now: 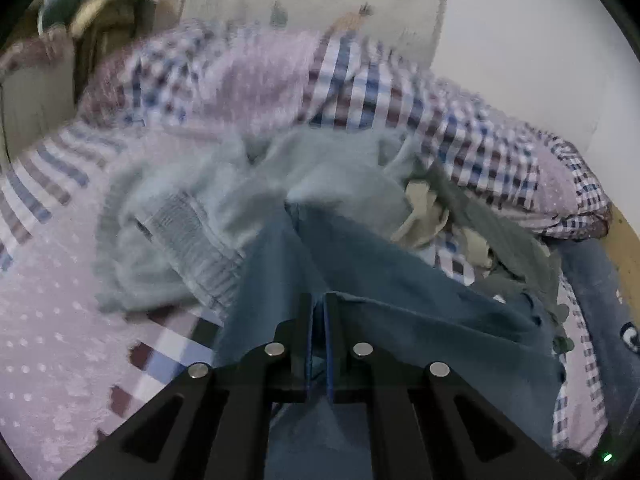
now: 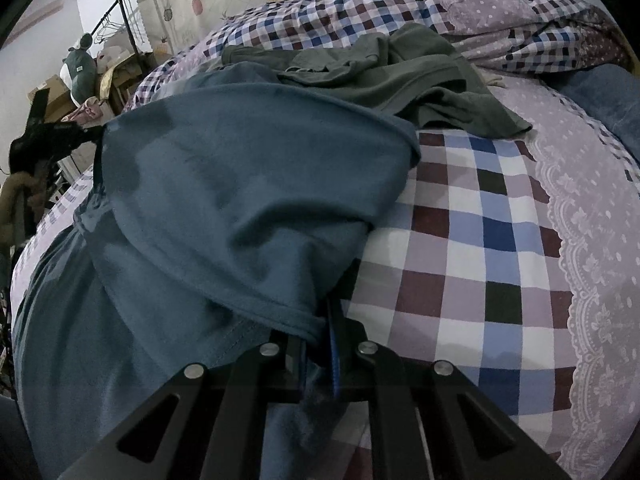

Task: Fold clothes

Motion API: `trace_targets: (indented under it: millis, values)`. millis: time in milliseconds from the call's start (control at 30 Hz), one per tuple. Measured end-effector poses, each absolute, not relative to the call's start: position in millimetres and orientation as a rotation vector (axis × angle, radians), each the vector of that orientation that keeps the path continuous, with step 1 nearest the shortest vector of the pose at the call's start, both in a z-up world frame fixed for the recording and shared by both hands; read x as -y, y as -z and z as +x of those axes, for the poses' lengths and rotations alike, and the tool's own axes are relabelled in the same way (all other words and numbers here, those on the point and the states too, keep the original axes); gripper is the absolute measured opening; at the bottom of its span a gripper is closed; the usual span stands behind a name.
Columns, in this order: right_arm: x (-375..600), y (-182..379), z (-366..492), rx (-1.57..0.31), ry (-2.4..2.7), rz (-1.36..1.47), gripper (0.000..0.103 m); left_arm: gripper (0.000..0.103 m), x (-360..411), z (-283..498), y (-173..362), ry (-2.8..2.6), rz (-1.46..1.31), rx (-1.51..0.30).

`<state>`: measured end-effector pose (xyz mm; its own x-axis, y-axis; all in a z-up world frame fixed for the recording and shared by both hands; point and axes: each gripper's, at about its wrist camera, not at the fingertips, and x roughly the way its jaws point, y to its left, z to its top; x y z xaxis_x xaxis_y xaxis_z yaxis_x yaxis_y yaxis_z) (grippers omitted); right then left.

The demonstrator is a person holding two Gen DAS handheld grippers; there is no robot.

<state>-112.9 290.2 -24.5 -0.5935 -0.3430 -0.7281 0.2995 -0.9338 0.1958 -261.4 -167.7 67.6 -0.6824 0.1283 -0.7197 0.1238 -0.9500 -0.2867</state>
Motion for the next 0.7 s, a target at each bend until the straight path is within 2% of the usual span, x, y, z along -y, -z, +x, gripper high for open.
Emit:
trace_targets:
  millis: [100, 167, 233, 333, 433, 500, 533, 567, 600, 700]
  values:
    - [-290, 24, -113, 0.075, 2.521, 1.17, 0.008, 0.032, 175, -266, -51, -2.823, -1.362, 0.518]
    - [-290, 24, -113, 0.076, 2.52, 1.171, 0.008, 0.063, 183, -247, -49, -2.821, -1.296, 0.591]
    - [-291, 24, -114, 0.08, 2.518, 1.172, 0.008, 0.074, 189, -221, -46, -2.826, -1.218, 0.638]
    - [-292, 24, -113, 0.085, 2.516, 1.173, 0.008, 0.074, 189, -201, -37, -2.813, -1.219, 0.614]
    - [-291, 24, -113, 0.079, 2.52, 1.171, 0.008, 0.074, 175, -199, -24, -2.794, -1.28, 0.508]
    - [-290, 24, -112, 0.073, 2.524, 1.17, 0.008, 0.066, 165, -204, -20, -2.794, -1.314, 0.449]
    - [-289, 24, -111, 0.07, 2.525, 1.169, 0.008, 0.048, 160, -207, -18, -2.798, -1.336, 0.422]
    - [-289, 24, -111, 0.067, 2.528, 1.168, 0.008, 0.02, 157, -210, -16, -2.808, -1.363, 0.396]
    - [-289, 23, -111, 0.063, 2.53, 1.166, 0.008, 0.007, 155, -213, -15, -2.814, -1.378, 0.389]
    - [-289, 22, -110, 0.058, 2.541, 1.152, 0.007, 0.004, 159, -213, -21, -2.828, -1.34, 0.451]
